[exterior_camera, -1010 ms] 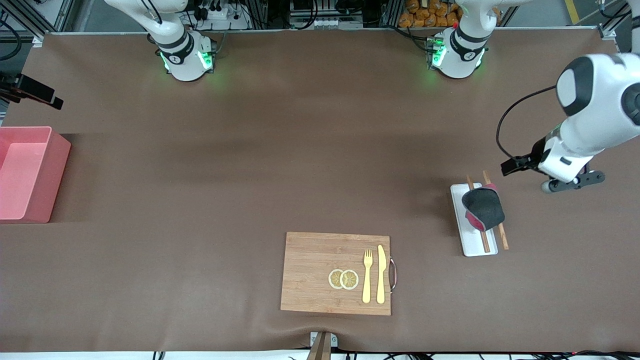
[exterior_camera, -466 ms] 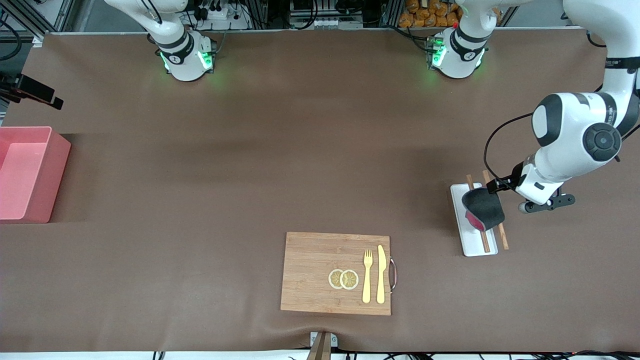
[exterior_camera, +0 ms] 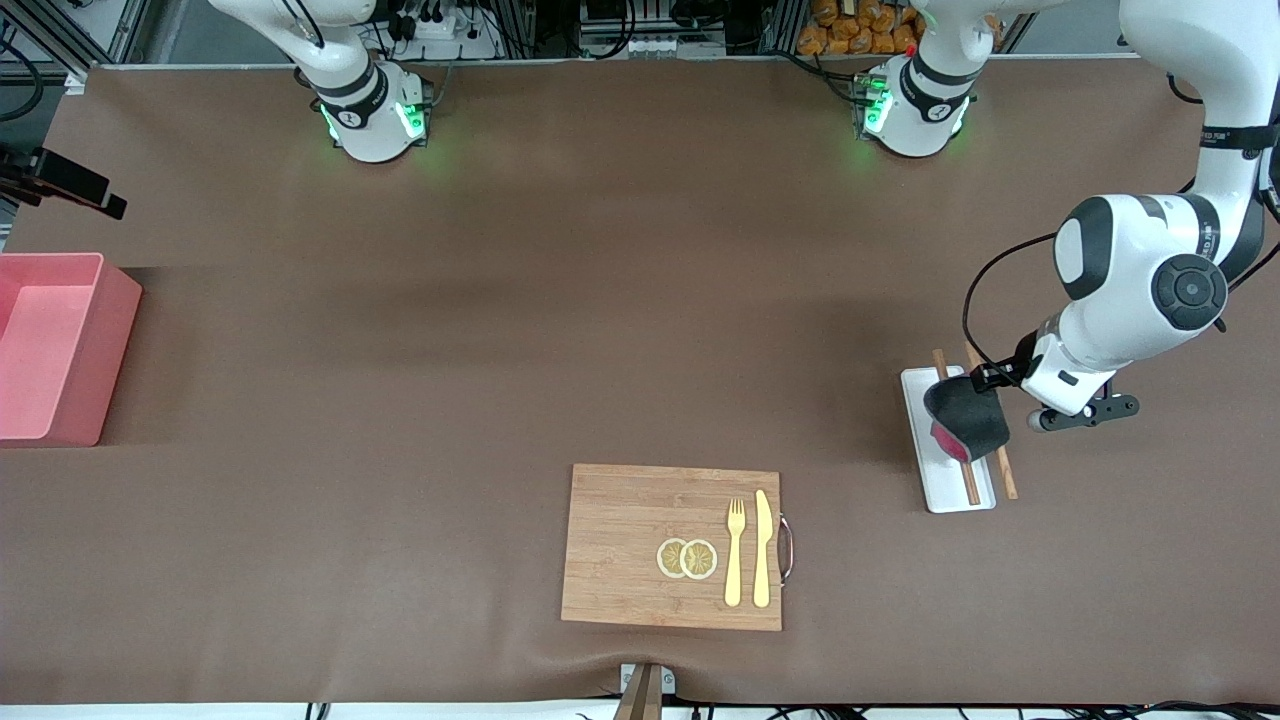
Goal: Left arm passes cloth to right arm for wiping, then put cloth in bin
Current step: 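Close the left gripper on the cloth edge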
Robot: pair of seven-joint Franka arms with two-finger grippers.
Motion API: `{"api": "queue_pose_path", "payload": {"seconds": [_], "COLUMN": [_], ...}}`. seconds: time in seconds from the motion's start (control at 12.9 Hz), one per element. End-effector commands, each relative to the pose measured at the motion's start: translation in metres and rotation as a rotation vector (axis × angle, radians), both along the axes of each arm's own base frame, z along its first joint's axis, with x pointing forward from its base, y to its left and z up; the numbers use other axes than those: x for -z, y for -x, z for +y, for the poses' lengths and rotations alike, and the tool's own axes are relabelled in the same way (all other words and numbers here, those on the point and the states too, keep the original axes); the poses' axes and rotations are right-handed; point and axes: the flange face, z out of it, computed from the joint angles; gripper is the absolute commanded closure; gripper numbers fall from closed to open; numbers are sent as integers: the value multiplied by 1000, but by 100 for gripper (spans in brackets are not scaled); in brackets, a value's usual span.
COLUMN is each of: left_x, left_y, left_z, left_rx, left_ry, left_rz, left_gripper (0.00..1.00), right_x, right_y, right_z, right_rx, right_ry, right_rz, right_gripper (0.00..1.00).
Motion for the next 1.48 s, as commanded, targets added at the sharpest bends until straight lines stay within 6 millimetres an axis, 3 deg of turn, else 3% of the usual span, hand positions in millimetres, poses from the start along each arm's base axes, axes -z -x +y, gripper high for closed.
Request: {"api": "queue_pose_path", "payload": {"seconds": [0.0,0.16,0.7,1.01,1.24,1.4], "left_x": [3,4,7,5,-14,-35], "left_y": [-5,-5,-5,-6,-6,-2], "left_z": [-2,-1,-2,-9,-19,-36], "left_rx": [2,0,2,14,30,59], "left_ry": [-7,-7,-6,-3,1,6], "left_rz": [-4,-3,2,-1,-25,-43], "left_gripper": [47,50,97,100,100,100], "right_x": [-2,-1,-2,6,20,41], "right_y": [1,1,1,-4,-13,-27], "right_z": [3,3,3,17,21,49], "right_rx": [6,6,6,-14,-21,-68], "right_ry": [-2,-2,-2,0,-9,-38], "right_rz": [-3,-1,-3,13,37,73], "right_gripper": [0,0,0,0,0,0]}}
